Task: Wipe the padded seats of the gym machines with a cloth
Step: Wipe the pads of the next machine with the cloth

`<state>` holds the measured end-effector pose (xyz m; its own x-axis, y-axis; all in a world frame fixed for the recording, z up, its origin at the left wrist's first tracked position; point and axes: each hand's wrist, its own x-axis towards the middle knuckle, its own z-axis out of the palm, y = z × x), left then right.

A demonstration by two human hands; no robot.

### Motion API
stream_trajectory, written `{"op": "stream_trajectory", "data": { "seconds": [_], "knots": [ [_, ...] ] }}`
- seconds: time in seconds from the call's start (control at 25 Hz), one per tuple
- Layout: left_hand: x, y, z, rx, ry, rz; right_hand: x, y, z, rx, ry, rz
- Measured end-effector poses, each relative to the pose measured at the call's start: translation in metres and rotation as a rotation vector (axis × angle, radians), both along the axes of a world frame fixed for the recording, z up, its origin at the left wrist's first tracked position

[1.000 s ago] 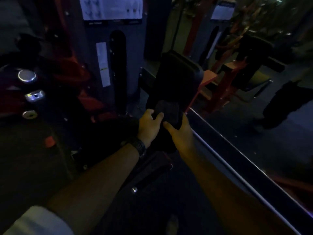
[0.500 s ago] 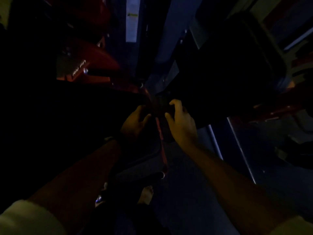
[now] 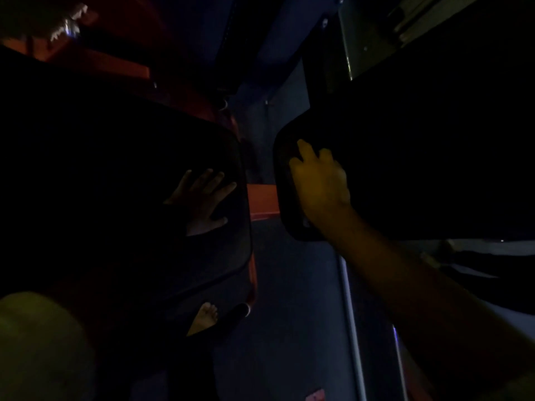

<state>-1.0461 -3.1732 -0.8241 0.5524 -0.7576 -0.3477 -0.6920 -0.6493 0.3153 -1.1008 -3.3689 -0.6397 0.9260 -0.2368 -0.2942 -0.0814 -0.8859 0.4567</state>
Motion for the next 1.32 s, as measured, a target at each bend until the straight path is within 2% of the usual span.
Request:
{"op": "stream_trajectory", "data": {
  "seconds": [0.08, 0.2, 0.32, 0.44, 0.56, 0.6, 0.68, 0.72, 0.76, 0.84, 0.92, 1.0, 1.08, 1.16, 1.24, 1.32],
  "knots": [
    [-0.001, 0.006, -0.019, 0.004, -0.032, -0.014, 0.003, 0.000, -0.007, -0.167, 0.066, 0.151],
    [-0.004, 0.007, -0.034, 0.020, -0.178, -0.039, -0.009, 0.007, -0.028, -0.326, 0.117, 0.102],
    [-0.004, 0.002, -0.036, -0.011, -0.207, 0.001, -0.027, 0.007, -0.049, -0.433, 0.165, 0.090],
    [-0.005, 0.003, -0.039, 0.004, -0.246, 0.006, 0.003, -0.006, -0.060, -0.396, 0.223, 0.194],
    [-0.006, 0.002, -0.041, -0.018, -0.253, 0.013, 0.036, -0.005, -0.059, -0.329, 0.146, 0.142],
    [-0.007, 0.002, -0.042, -0.024, -0.252, 0.017, 0.030, -0.002, -0.064, -0.365, 0.175, 0.174],
    [-0.006, 0.003, -0.043, -0.033, -0.262, 0.034, 0.003, 0.002, -0.073, -0.483, 0.359, 0.358],
    [-0.006, 0.002, -0.043, -0.034, -0.262, 0.036, 0.001, -0.002, -0.072, -0.471, 0.389, 0.426],
    [-0.007, 0.002, -0.043, -0.032, -0.261, 0.034, 0.011, -0.009, -0.068, -0.407, 0.362, 0.428],
    [-0.008, 0.003, -0.044, -0.022, -0.264, 0.032, 0.054, -0.015, -0.054, -0.290, 0.203, 0.275],
    [-0.008, 0.003, -0.042, -0.030, -0.259, 0.028, 0.062, -0.009, -0.056, -0.330, 0.150, 0.198],
    [-0.008, 0.003, -0.040, -0.015, -0.272, 0.019, 0.036, -0.003, -0.064, -0.451, 0.331, 0.354],
    [-0.008, 0.002, -0.037, 0.001, -0.269, 0.020, 0.031, -0.005, -0.059, -0.447, 0.430, 0.420],
    [-0.007, 0.001, -0.038, 0.016, -0.245, 0.008, 0.063, 0.001, -0.052, -0.386, 0.375, 0.349],
    [-0.007, 0.002, -0.037, 0.002, -0.239, 0.015, 0.080, 0.016, -0.061, -0.473, 0.477, 0.269],
    [-0.006, 0.002, -0.036, 0.010, -0.249, 0.019, 0.065, 0.024, -0.073, -0.563, 0.570, 0.303]
  ]
}}
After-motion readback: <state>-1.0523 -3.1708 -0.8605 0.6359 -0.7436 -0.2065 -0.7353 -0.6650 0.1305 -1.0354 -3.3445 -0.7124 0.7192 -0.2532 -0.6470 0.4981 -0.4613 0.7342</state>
